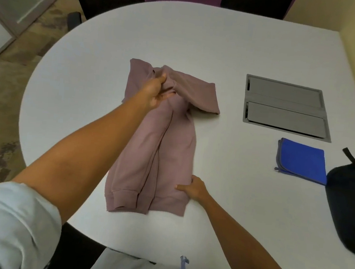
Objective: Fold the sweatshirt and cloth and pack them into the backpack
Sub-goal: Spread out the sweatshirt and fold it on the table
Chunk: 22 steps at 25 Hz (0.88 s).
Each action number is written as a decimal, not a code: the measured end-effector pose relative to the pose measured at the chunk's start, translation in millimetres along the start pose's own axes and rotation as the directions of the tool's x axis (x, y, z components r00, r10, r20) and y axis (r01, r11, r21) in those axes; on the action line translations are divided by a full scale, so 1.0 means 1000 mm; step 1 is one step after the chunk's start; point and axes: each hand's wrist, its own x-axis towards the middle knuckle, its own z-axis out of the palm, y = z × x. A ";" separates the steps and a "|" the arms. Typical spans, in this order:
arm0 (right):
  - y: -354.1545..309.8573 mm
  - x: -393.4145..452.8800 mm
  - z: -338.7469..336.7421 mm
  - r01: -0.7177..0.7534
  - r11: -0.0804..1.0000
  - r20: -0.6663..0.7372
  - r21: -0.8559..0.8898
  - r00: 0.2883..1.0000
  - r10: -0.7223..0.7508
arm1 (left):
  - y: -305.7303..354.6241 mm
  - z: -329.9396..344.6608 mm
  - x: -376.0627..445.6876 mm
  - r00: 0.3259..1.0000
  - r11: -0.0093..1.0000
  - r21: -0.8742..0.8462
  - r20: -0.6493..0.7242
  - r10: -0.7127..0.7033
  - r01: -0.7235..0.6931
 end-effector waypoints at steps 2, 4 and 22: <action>0.002 -0.002 0.008 -0.091 0.996 0.034 -0.013 0.995 0.091 | 0.018 -0.008 -0.004 0.998 0.998 -0.026 -0.017 0.063 -0.064; 0.000 -0.004 0.019 -0.190 0.977 0.025 -0.099 0.981 0.193 | 0.033 -0.020 -0.009 0.988 0.990 -0.053 -0.083 0.128 -0.133; -0.057 -0.019 0.144 0.388 0.572 0.290 -0.722 0.921 -0.259 | 0.129 -0.187 -0.092 0.810 0.659 -0.483 -0.238 0.535 -0.577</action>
